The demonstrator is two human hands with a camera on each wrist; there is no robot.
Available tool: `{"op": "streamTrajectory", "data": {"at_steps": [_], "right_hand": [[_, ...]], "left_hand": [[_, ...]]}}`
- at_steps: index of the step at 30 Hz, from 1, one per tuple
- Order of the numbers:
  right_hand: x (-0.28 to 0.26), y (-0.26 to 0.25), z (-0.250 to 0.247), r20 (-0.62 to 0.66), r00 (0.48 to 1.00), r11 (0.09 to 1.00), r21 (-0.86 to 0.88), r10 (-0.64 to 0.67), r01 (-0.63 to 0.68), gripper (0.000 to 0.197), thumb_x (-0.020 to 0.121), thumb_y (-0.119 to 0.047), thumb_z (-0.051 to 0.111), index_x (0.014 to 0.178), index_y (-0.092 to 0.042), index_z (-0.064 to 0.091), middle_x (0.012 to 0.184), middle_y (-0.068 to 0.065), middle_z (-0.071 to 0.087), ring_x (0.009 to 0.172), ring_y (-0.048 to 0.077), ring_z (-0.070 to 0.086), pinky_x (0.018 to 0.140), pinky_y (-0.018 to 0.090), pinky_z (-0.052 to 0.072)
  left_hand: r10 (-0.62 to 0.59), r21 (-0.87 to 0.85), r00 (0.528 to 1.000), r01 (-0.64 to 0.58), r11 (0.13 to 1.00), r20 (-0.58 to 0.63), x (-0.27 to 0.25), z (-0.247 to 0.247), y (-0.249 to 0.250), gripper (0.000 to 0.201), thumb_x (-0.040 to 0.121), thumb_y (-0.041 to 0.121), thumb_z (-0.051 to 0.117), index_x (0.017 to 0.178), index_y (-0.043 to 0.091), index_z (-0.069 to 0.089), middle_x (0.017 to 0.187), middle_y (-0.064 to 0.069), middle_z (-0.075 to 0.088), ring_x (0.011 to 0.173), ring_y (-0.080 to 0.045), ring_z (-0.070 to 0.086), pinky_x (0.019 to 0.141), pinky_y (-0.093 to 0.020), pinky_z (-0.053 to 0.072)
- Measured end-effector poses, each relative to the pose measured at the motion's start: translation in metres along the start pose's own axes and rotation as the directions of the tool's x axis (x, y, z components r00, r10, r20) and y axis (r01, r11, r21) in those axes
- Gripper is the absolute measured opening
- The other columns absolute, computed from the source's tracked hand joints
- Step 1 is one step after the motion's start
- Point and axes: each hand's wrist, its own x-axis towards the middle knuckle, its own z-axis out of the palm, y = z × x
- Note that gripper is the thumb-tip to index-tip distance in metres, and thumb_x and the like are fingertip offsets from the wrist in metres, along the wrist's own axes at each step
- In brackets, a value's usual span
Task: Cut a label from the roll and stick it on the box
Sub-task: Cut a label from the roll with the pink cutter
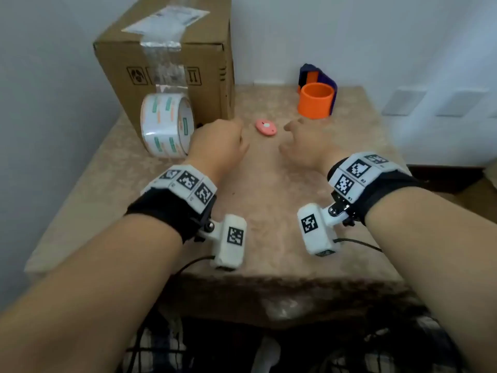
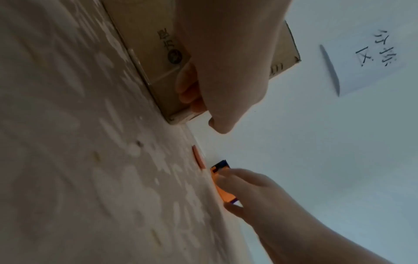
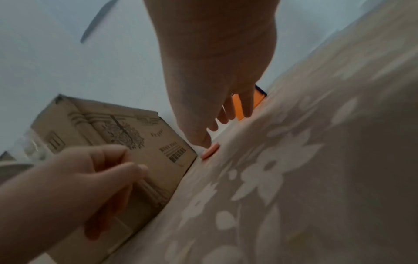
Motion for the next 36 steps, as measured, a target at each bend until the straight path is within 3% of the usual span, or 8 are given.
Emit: {"op": "streamTrajectory", "data": {"at_steps": [3,9,14,17,22,29,32,36], "right_hand": [[0.017,-0.011,0.005,-0.044,0.998,0.99,-0.134,-0.051,0.044,0.046,0.086,-0.041,0.04,0.118,-0.011,0.055,0.124,0.014,0.057,0.109,0.036,0.056,0.09,0.046,0.047],[0.035,-0.03,-0.003,0.107,0.988,0.991,-0.058,-0.113,0.12,0.033,0.097,-0.023,0.04,0.126,-0.016,0.055,0.126,0.012,0.06,0.107,0.03,0.058,0.093,0.039,0.045],[0.01,-0.022,0.003,-0.006,0.997,0.995,0.057,-0.083,0.083,0.022,0.088,-0.018,0.056,0.109,-0.018,0.062,0.111,0.005,0.066,0.086,0.018,0.054,0.072,0.029,0.04],[-0.005,-0.024,0.004,0.024,1.0,0.962,0.272,-0.02,0.013,0.022,0.086,-0.016,0.06,0.108,-0.011,0.064,0.111,0.008,0.064,0.091,0.02,0.054,0.07,0.024,0.034],[-0.025,-0.031,0.006,-0.033,0.999,0.91,0.415,0.029,-0.013,0.043,0.084,-0.016,0.064,0.124,-0.012,0.051,0.107,0.005,0.063,0.085,0.015,0.053,0.054,0.016,0.032],[-0.04,-0.061,-0.03,-0.288,0.954,0.685,0.711,0.078,0.159,0.03,0.089,-0.008,0.057,0.118,-0.009,0.062,0.114,0.007,0.067,0.106,0.019,0.062,0.093,0.033,0.051],[-0.042,-0.084,-0.046,-0.396,0.918,0.588,0.748,0.024,0.307,0.027,0.092,-0.011,0.057,0.119,-0.011,0.061,0.114,0.003,0.066,0.106,0.014,0.06,0.097,0.03,0.049],[-0.037,-0.111,-0.057,-0.437,0.899,0.564,0.749,0.029,0.346,0.025,0.091,-0.016,0.059,0.115,-0.011,0.064,0.102,-0.001,0.065,0.098,0.013,0.06,0.093,0.029,0.049]], "left_hand": [[0.0,-0.015,1.0,0.0,1.0,-0.016,0.003,0.008,-0.002,0.015,0.091,0.023,0.044,0.079,0.015,0.04,0.059,0.002,0.04,0.06,-0.028,0.048,0.052,-0.031,0.034],[0.01,-0.04,1.0,-0.011,0.999,-0.024,0.004,0.007,-0.005,0.014,0.093,0.025,0.041,0.082,0.017,0.04,0.058,0.005,0.04,0.051,-0.02,0.042,0.051,-0.03,0.034],[0.033,-0.065,0.998,-0.036,0.997,-0.051,0.0,-0.002,0.002,0.014,0.093,0.027,0.042,0.085,0.016,0.044,0.07,-0.001,0.051,0.064,-0.027,0.052,0.056,-0.032,0.041],[0.068,-0.1,0.994,-0.076,0.992,-0.085,-0.006,-0.005,0.009,0.012,0.093,0.025,0.042,0.084,0.017,0.043,0.076,-0.002,0.052,0.066,-0.026,0.052,0.054,-0.032,0.037],[0.072,-0.234,0.974,-0.122,0.964,-0.213,-0.017,-0.021,0.019,0.014,0.093,0.025,0.044,0.08,0.019,0.044,0.073,0.006,0.049,0.065,-0.016,0.048,0.054,-0.025,0.032],[0.035,-0.218,0.909,-0.137,0.966,-0.415,-0.044,-0.059,0.004,0.014,0.092,0.024,0.046,0.08,0.018,0.043,0.081,0.002,0.047,0.074,-0.015,0.043,0.064,-0.025,0.028],[0.064,-0.084,0.863,-0.123,0.989,-0.502,-0.046,-0.07,-0.022,0.016,0.09,0.025,0.048,0.089,0.011,0.056,0.091,-0.006,0.055,0.086,-0.023,0.049,0.069,-0.032,0.037],[-0.098,-0.098,0.878,0.059,0.994,-0.468,-0.049,-0.077,-0.062,0.032,0.088,0.03,0.051,0.115,0.012,0.055,0.127,-0.011,0.048,0.115,-0.031,0.045,0.095,-0.039,0.038]]}}
